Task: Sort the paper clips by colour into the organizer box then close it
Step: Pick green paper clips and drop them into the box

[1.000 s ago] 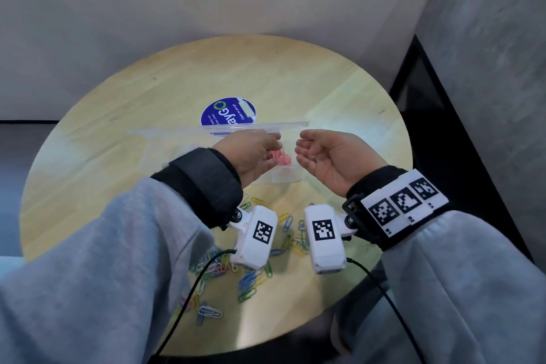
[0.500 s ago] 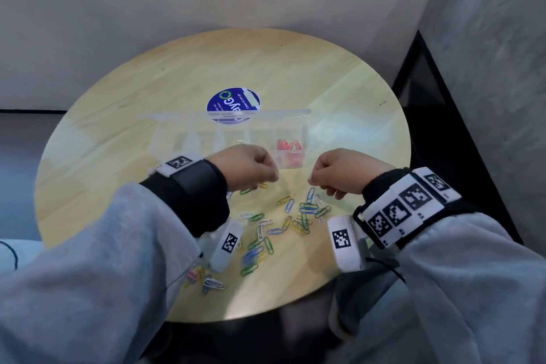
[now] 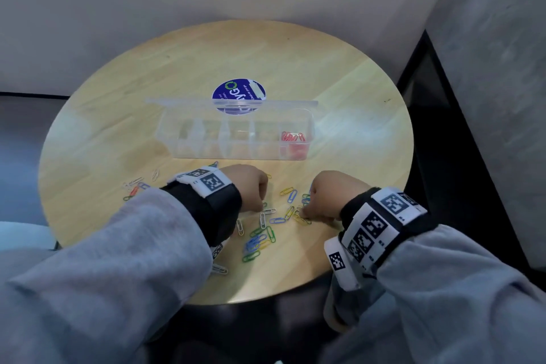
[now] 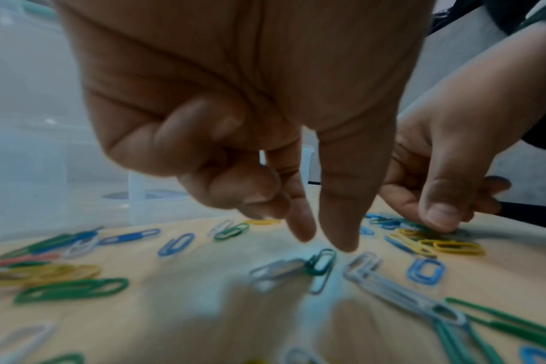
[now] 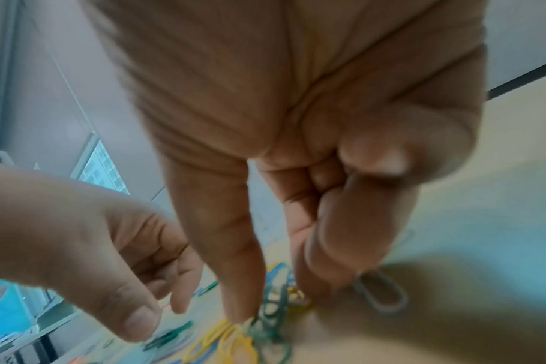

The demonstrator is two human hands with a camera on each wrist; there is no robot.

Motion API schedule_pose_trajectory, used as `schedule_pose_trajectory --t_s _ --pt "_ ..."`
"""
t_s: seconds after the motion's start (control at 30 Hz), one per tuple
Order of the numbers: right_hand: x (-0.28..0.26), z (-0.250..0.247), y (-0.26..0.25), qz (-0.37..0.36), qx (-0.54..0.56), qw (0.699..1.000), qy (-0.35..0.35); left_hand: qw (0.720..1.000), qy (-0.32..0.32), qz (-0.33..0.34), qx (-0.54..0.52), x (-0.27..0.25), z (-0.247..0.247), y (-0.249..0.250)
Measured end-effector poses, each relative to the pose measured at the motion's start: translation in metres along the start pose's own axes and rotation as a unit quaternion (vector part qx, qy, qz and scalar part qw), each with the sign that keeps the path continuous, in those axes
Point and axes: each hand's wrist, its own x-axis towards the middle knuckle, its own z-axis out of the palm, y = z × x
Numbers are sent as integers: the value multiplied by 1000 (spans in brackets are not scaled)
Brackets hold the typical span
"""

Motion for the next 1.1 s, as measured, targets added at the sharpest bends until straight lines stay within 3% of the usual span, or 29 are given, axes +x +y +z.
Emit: schedule_pose_trajectory --t_s 0.2,0.33,0.43,0.6,0.7,0.77,0.9,1.0,1.1 --pt "10 2 -4 -12 -13 1000 -14 1000 -23 -3 -13 9 6 1" --pt "5 -13 11 -27 160 986 -44 998 -46 -17 -26 14 7 -2" --pt "2 -28 25 -30 270 962 -20 997 -59 -24 -31 14 6 -3" --pt "-2 -34 37 -24 317 948 -19 997 -64 -25 -32 11 4 -4" --pt "-3 -33 41 -15 309 951 -26 991 -56 -42 -116 10 0 -10" --pt "-3 -33 43 -5 304 952 -33 966 -66 -43 -246 9 -2 -11" --pt "-4 -33 44 5 308 950 -42 881 -84 -27 -464 7 -9 -9" --pt "-4 -32 42 2 299 953 -52 838 -84 -18 -538 6 -15 -6" --pt "-4 -30 40 -7 276 959 -62 818 -77 -16 -570 7 -15 -2"
